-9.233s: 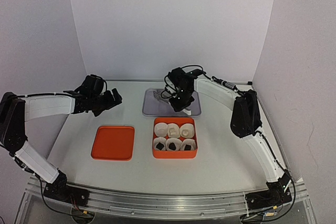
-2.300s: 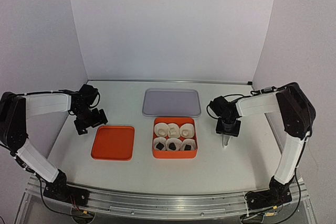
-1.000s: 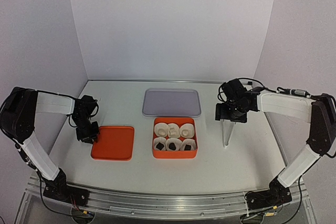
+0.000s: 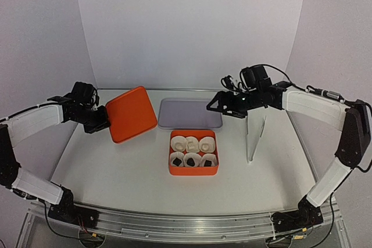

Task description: Pack the chocolate

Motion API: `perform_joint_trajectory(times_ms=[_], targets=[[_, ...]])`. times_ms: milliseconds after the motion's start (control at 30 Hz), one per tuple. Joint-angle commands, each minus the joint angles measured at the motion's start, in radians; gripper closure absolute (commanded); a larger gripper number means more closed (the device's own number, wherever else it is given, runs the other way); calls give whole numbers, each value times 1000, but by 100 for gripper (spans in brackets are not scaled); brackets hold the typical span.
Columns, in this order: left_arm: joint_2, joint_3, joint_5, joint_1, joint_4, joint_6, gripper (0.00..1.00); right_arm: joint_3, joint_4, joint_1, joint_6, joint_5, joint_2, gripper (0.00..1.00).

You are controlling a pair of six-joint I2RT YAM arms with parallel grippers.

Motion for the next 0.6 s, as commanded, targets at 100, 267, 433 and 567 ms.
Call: perform_joint_trajectory(times_ms=[100, 267, 433, 567], targets=[[59, 139, 92, -153, 153, 27, 100, 214, 256, 77, 56, -399, 169, 10], [109, 177, 134, -201, 209, 13, 100, 309, 255, 98, 74, -407, 265, 11], [138, 195, 145, -227, 223, 8, 100, 349, 256, 116, 91, -422, 315, 17], [160, 217, 113, -242, 198, 10, 100, 376, 255, 128, 102, -430, 346, 27]])
